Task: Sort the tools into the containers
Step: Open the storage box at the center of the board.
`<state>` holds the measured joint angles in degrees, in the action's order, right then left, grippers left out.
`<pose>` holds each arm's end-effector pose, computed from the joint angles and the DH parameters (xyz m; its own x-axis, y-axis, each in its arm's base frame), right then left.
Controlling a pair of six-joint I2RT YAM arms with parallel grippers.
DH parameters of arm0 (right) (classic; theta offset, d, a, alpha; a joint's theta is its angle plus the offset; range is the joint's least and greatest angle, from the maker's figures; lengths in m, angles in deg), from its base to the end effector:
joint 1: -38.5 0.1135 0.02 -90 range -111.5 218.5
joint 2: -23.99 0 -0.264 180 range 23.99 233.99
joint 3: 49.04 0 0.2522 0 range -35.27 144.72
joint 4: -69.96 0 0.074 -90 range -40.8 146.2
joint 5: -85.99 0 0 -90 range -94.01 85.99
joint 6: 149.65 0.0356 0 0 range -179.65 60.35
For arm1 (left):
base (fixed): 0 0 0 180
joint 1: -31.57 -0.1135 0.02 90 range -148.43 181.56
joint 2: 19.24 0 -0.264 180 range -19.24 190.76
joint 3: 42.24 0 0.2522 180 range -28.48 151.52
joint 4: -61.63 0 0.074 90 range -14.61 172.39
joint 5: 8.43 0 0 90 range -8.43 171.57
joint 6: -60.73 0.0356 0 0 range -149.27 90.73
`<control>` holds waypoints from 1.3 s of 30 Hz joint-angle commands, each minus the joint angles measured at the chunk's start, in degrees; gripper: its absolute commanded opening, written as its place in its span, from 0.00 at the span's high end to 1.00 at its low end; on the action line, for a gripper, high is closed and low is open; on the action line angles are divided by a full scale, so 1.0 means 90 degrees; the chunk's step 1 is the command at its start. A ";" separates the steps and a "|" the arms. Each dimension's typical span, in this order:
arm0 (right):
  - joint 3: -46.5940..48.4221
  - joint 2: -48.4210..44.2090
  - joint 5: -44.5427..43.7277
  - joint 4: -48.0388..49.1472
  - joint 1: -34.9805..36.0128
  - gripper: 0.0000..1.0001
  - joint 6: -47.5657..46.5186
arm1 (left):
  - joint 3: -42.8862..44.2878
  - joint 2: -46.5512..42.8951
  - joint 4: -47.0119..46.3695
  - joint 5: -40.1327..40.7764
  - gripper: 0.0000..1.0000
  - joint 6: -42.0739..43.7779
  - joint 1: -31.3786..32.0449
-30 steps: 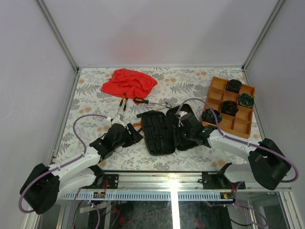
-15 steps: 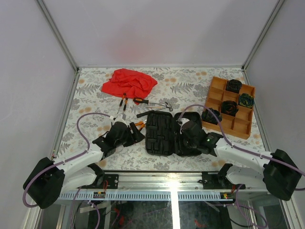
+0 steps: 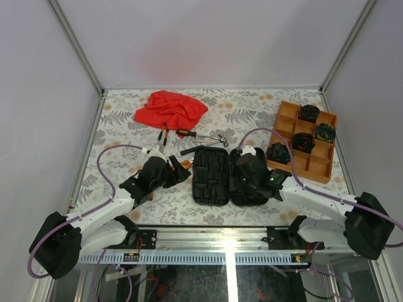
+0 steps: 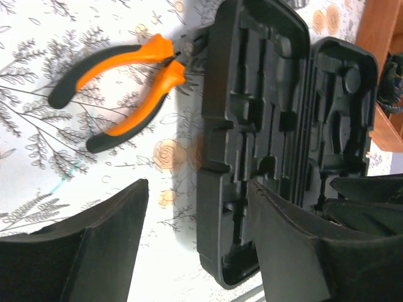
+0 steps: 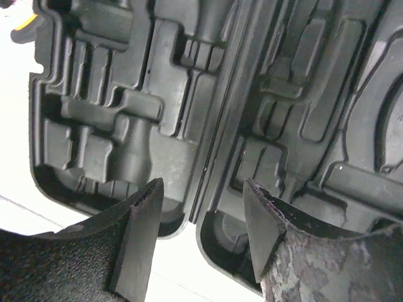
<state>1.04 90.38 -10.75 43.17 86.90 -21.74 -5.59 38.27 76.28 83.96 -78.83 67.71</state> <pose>0.1599 0.1738 0.2099 -0.7792 0.0414 -0.6254 -0.2623 0.8847 0.3854 0.1649 -0.1186 0.1827 -0.7319 -0.4071 -0.5464 0.0074 0.7971 -0.6038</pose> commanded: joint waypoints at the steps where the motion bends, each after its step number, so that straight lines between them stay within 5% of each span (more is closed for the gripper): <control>1: 0.0395 0.0523 -0.0410 0.0529 -0.0150 0.39 -0.0328 | 0.0077 0.0176 -0.0100 0.0054 0.40 -0.0025 -0.0214; 15: 0.0687 0.1873 -0.0279 0.0748 -0.0368 0.38 -0.0796 | 0.0037 0.0660 -0.0320 -0.0180 0.44 0.0011 -0.0315; 31: -0.0045 0.1184 0.0378 -0.0017 -0.0160 0.58 -0.0875 | -0.0089 0.1071 -0.0718 -0.0305 0.45 -0.0023 -0.0327; 39: -0.0045 0.1034 0.0730 -0.0442 0.0363 0.60 -0.0992 | -0.0095 0.1218 -0.0836 -0.0294 0.45 -0.0050 -0.0319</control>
<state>1.37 100.31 -7.32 44.67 87.52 -29.28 -5.83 49.00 72.45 81.63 -78.96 65.19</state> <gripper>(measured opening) 0.409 0.555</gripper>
